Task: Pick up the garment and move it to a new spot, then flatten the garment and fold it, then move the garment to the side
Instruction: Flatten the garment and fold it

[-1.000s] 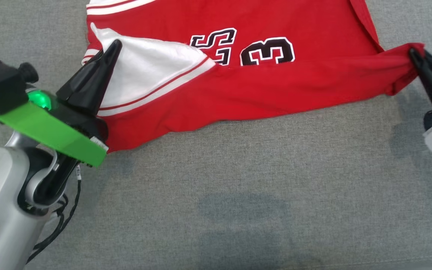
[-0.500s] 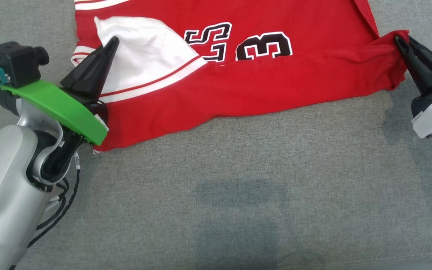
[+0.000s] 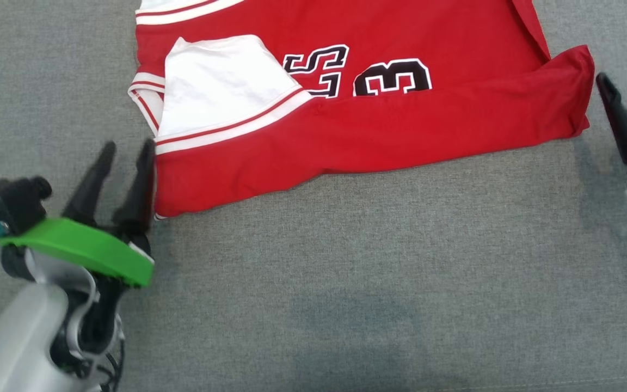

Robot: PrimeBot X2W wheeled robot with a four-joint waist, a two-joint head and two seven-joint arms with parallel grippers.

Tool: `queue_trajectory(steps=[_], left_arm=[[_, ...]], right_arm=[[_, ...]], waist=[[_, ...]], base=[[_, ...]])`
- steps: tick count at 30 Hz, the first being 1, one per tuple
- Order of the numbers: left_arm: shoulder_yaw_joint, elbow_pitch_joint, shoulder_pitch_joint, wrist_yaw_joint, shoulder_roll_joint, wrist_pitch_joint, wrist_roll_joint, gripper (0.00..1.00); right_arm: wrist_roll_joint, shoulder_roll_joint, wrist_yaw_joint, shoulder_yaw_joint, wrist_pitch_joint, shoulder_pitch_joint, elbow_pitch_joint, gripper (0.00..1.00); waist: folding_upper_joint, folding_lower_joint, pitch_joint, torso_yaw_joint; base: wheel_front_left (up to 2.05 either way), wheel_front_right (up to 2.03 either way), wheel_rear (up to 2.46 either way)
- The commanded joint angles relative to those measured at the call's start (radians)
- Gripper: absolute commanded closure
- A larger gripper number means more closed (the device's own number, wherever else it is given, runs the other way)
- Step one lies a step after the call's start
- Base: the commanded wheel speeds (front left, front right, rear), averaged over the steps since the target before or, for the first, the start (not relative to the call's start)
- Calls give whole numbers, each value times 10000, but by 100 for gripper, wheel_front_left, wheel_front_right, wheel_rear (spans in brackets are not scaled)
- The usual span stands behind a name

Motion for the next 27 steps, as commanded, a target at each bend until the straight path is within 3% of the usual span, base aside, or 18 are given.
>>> queue_trajectory(steps=[1, 7, 12, 22, 25, 26, 27], left_arm=[[10, -485, 561, 189, -92, 92, -342, 0], [-14, -1722, 1876, 980, -91, 526, -981, 0], [-303, -1962, 1466, 1172, -189, 1513, -1464, 0], [-634, -955, 495, 1361, -415, 2982, -2026, 0], [-863, -558, 327, 1181, -515, 3177, -1932, 0], [-993, -402, 339, 943, -616, 3356, -2140, 0], [-999, -331, 342, 866, -649, 3384, -2225, 55]], right_arm=[[139, -5, -13, -63, 212, 449, -193, 0], [339, 212, -13, -517, 1119, 1498, -649, 0], [159, 567, -13, -672, 1921, 1395, -463, 0], [3, 1451, -13, -729, 3098, 372, 678, 0], [80, 1728, -13, -644, 3555, 242, 1097, 0], [278, 1877, -8, -506, 3862, 235, 1244, 0], [400, 1946, -5, -451, 3980, 243, 1278, 77]], waist=[[-1, 0, -123, 81], [-1, 0, -215, 201], [-1, 0, -273, 314], [-1, 0, -216, 411], [-1, 0, -200, 411], [-1, 0, -209, 406], [-1, 0, -220, 410]], base=[[0, 0, 0], [0, 0, 0], [0, 0, 0], [0, 0, 0], [0, 0, 0], [0, 0, 0], [0, 0, 0]])
